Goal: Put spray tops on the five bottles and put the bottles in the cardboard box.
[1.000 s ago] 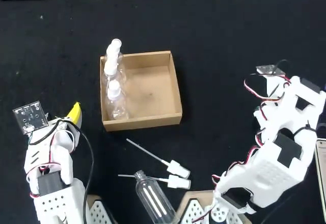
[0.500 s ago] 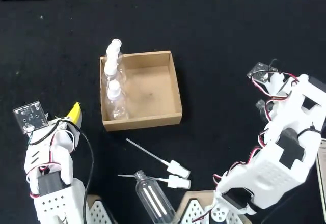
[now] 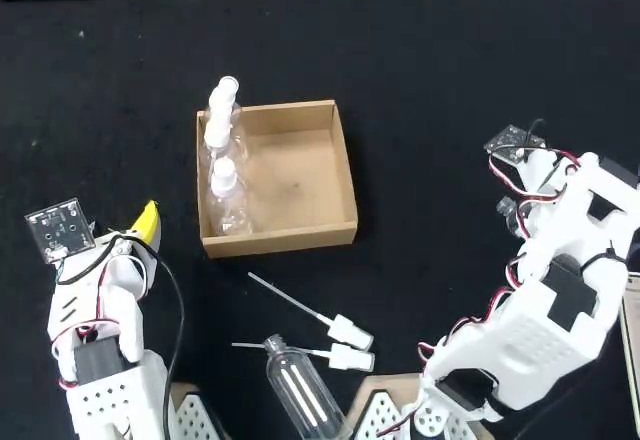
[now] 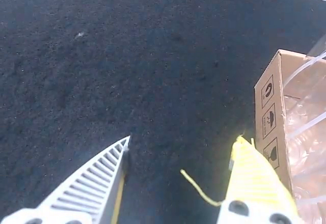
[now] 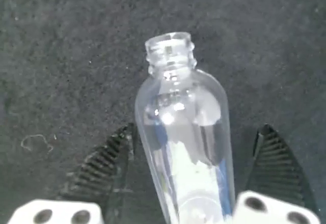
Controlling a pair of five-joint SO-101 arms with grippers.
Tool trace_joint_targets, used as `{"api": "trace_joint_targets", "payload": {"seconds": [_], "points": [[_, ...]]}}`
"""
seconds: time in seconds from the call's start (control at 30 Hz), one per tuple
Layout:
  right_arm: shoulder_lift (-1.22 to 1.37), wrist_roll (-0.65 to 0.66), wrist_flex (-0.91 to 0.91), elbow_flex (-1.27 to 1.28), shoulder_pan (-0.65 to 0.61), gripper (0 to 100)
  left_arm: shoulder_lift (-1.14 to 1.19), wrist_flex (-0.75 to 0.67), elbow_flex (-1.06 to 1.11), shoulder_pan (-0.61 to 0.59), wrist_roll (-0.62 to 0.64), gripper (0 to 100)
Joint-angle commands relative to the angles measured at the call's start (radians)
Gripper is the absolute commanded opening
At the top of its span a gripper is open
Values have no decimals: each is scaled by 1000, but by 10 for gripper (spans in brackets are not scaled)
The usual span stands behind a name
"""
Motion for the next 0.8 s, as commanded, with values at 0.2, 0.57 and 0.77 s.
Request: {"api": "trace_joint_targets", "payload": {"seconds": [0.2,0.57,0.77], "points": [[28,-18,-97,56,-55,256,-11,-25,5,-10,-5,281],[28,-95,-129,64,-58,135,-11,-25,5,-10,-5,281],[-15,-97,-127,48,-51,18,-11,-25,5,-10,-5,281]]}}
